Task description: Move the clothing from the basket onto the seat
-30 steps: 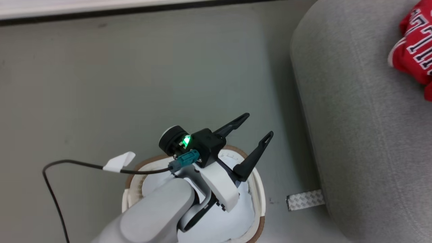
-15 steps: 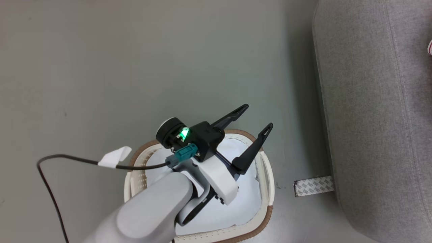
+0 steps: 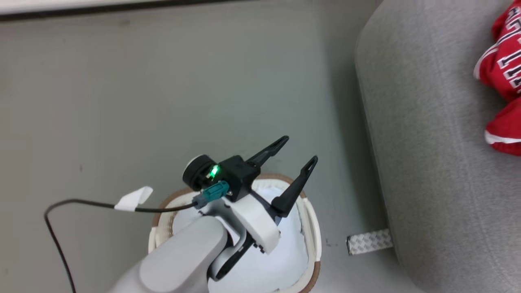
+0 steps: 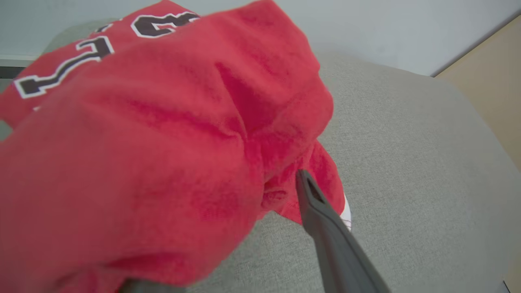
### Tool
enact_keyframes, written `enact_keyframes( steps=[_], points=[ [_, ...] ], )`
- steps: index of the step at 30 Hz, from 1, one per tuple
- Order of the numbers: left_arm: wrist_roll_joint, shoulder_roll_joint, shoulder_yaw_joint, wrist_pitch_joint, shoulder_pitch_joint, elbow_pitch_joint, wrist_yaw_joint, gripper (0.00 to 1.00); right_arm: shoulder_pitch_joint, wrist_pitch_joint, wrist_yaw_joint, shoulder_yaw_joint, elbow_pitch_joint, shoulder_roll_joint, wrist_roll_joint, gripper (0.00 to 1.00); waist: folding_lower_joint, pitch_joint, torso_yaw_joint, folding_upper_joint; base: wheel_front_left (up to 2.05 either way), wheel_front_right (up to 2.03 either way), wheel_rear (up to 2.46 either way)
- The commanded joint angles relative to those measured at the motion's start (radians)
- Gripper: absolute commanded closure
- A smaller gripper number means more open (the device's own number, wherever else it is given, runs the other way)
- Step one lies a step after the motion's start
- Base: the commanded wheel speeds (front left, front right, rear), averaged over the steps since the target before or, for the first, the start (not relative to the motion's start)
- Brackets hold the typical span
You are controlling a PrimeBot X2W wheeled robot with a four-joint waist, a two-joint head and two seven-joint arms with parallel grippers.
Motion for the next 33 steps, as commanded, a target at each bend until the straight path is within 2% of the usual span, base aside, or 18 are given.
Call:
enact_keyframes(
  steps=[1,10,13,19,25,28,33],
  points=[
    [-0.017,0.003,0.005,-0.009,0.021,0.009,0.002,0.0,0.024,0.018,-0.002,0.018,-0.014,-0.011,0.021,0.0,0.0,-0.053,-0.012,0.0,0.0,0.0,0.0],
    [-0.058,-0.01,0.025,-0.037,0.104,0.045,0.012,0.0,0.136,0.209,-0.002,0.147,-0.144,-0.075,0.16,0.0,0.0,-0.218,-0.027,0.0,0.0,0.0,0.0],
    [-0.073,-0.015,0.04,-0.045,0.137,0.052,0.016,0.0,0.17,0.222,-0.002,0.18,-0.218,-0.114,0.197,0.0,0.0,-0.274,-0.023,0.0,0.0,0.0,0.0],
    [-0.085,-0.008,0.095,-0.053,0.202,0.05,0.032,0.0,0.235,0.138,-0.002,0.192,-0.34,-0.155,0.232,0.0,0.0,-0.374,0.002,0.0,0.0,0.0,0.0],
    [-0.078,0.013,0.196,-0.052,0.278,0.012,0.053,0.0,0.303,0.055,-0.002,0.185,-0.481,-0.176,0.235,0.0,0.0,-0.461,0.042,0.0,0.0,0.0,0.0],
    [-0.07,0.029,0.249,-0.052,0.312,-0.011,0.061,0.0,0.332,0.006,-0.002,0.161,-0.551,-0.174,0.216,0.0,0.0,-0.486,0.064,0.0,0.0,0.0,0.0],
    [-0.049,0.048,0.339,-0.053,0.368,-0.053,0.082,0.0,0.393,-0.073,-0.002,0.088,-0.654,-0.129,0.168,0.0,0.0,-0.504,0.1,0.0,0.0,0.0,0.0]
  ],
)
